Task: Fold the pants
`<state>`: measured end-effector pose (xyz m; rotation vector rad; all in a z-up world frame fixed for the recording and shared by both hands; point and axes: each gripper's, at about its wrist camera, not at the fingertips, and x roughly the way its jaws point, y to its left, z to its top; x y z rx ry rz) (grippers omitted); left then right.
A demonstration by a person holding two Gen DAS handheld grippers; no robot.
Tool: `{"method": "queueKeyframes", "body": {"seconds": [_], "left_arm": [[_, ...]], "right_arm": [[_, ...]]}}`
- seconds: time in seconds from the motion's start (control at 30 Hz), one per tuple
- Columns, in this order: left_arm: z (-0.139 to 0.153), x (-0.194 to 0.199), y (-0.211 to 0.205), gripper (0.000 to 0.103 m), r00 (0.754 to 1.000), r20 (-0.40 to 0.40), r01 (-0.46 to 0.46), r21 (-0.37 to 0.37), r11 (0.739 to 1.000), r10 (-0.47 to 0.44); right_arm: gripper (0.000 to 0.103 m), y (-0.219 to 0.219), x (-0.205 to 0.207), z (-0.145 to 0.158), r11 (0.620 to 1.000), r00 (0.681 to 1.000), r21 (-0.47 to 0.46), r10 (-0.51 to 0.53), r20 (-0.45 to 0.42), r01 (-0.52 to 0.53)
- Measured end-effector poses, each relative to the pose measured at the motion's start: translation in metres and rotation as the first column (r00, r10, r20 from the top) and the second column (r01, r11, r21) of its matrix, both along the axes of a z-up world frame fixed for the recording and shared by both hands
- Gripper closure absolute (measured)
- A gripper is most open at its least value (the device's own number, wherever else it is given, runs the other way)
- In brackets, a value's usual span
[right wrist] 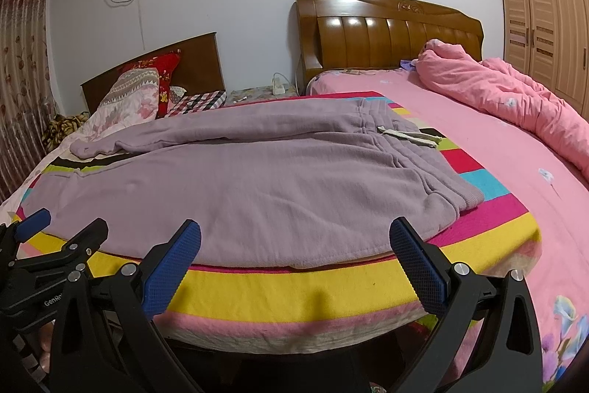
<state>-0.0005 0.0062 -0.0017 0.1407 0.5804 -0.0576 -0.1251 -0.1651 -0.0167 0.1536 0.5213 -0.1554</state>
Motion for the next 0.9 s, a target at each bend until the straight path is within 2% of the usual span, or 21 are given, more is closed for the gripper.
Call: {"method": "queueKeyframes", "body": {"seconds": [0.9], "left_arm": [[0.0002,0.0008,0.0039,0.001,1.0,-0.005,-0.001,-0.006,1.0,0.001]], "right_arm": [[0.004,0.0005,0.0007,-0.0034,1.0,1.0,0.005,0.003,-0.011,-0.003]]}}
